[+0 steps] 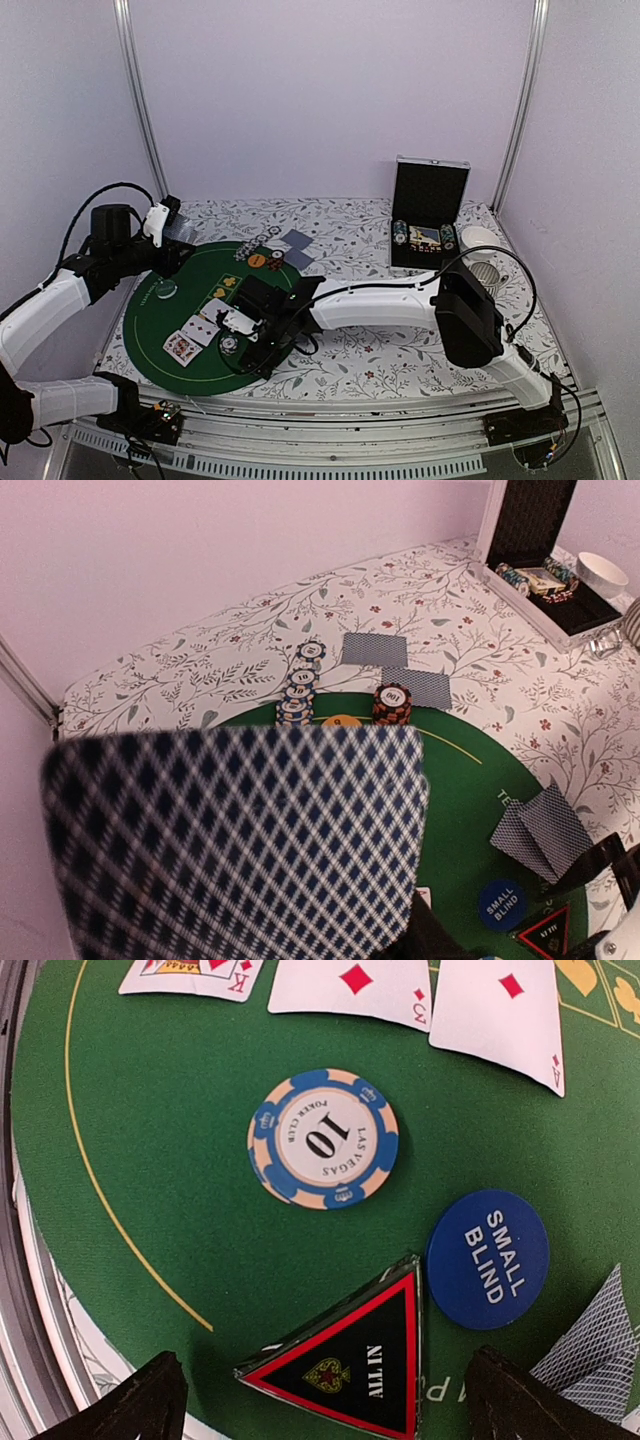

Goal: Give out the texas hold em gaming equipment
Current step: Place the all-in button in the small blind area, then pick up the poker card from the face-down deck piles.

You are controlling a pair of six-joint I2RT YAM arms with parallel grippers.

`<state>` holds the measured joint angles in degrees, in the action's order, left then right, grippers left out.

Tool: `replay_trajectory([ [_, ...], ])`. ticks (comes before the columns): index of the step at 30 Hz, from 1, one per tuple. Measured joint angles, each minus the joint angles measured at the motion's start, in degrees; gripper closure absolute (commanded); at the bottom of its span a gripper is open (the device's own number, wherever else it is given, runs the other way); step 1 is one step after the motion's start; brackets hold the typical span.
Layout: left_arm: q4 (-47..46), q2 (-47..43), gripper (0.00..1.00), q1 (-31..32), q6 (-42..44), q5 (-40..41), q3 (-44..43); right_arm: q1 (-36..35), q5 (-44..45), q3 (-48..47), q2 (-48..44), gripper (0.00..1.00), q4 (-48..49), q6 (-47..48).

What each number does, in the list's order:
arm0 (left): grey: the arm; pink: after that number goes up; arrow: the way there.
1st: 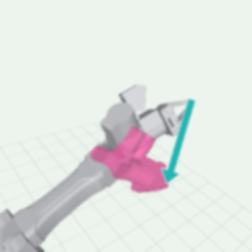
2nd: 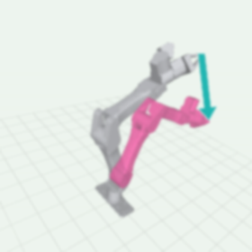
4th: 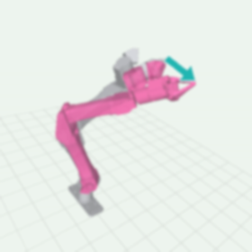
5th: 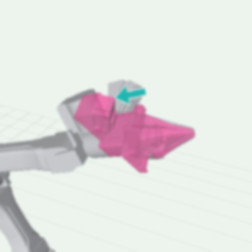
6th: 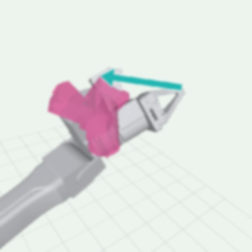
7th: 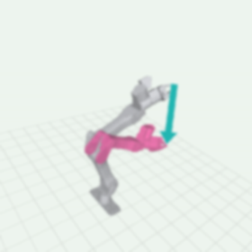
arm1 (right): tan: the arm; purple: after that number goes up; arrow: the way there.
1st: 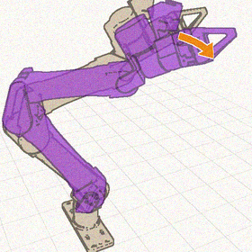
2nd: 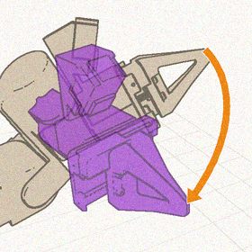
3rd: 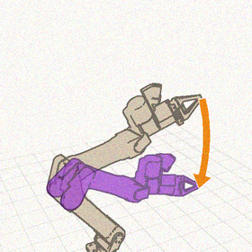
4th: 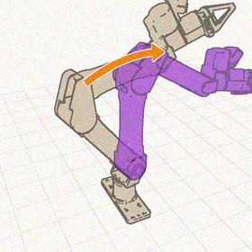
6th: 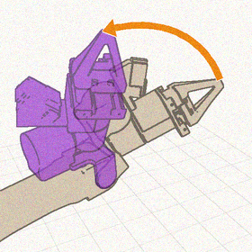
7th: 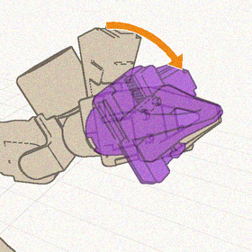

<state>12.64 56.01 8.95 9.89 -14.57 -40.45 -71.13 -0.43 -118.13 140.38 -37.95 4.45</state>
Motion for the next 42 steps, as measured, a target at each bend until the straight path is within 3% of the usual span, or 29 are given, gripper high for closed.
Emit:
replay_trajectory([
  [5, 0.0, 0.0, 0.61, 0.0, 0.1, -0.2, 0.0, 0.0, -1.7, 0.9, -3.4, 0.01, 0.0, 1.2],
  [10, 0.1, 0.2, 0.61, 1.3, 0.6, -1.4, 0.0, 0.9, -6.4, 9.1, -17.5, 0.01, 5.6, 2.7],
  [17, 4.5, 3.5, 0.61, 13.8, 5.1, -1.4, -2.7, 11.3, -19.2, 14.1, -32.8, 0.01, 18.1, -2.1],
  [21, 6.8, 3.6, 0.61, 21.6, 8.1, -2.2, -3.8, 16.8, -22.7, 15.8, -32.9, 0.01, 23.3, -7.5],
  [24, 8.4, 3.6, 0.61, 24.3, 9.6, -3.2, -3.8, 17.1, -25.7, 16.9, -30.7, 0.01, 25.8, -11.1],
  [35, 9.6, 3.6, 0.61, 24.8, 10.7, -5.2, -3.8, 14.6, -31.2, 15.4, -20.9, 0.0, 29.4, -15.6],
  [42, 9.6, 3.6, 0.61, 24.8, 11.1, -5.5, -3.8, 14.5, -26.8, 13.2, -18.4, 0.17, 28.8, -16.1],
])
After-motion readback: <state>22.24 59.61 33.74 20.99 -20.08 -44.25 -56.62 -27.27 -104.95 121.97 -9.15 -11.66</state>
